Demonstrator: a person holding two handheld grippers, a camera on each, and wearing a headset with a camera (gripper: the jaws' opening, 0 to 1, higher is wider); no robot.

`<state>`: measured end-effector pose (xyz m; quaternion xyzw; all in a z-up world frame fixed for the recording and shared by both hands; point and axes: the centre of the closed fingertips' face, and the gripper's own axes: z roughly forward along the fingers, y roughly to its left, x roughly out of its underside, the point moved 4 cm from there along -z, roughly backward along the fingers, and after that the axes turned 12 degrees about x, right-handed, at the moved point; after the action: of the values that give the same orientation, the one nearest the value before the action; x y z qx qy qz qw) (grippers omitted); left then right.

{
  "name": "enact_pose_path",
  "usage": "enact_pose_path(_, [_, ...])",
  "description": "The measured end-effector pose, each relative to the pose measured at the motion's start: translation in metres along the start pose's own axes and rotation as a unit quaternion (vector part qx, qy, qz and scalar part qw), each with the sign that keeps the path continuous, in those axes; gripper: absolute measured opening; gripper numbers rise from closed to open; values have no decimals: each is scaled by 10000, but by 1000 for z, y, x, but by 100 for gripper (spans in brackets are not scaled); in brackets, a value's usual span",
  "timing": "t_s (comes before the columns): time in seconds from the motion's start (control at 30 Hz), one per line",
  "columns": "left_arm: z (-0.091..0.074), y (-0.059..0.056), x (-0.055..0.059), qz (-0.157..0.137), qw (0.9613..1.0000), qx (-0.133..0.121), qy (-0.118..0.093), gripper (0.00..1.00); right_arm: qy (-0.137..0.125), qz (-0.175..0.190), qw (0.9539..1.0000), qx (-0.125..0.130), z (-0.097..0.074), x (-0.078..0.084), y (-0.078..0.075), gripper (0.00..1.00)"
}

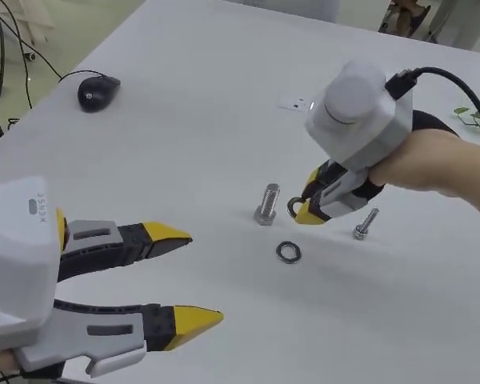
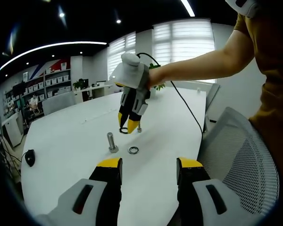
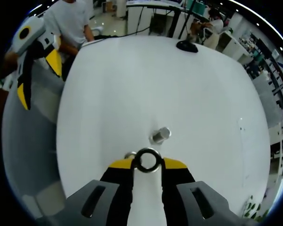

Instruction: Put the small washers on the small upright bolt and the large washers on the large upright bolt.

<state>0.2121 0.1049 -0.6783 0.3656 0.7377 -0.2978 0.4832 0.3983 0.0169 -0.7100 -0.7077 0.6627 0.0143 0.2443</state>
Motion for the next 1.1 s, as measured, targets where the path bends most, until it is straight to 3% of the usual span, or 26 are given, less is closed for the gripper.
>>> enact_pose_path(0.5, [-2,9,0,-34,10000,-56,-21,44,-107,-147,9998,8,9,-23,-22,22])
enact_pose_path(1.1, [-5,14,2,-58,9999,-88,-4,44,-3,-268,9996,-124,20,-31,-19,22])
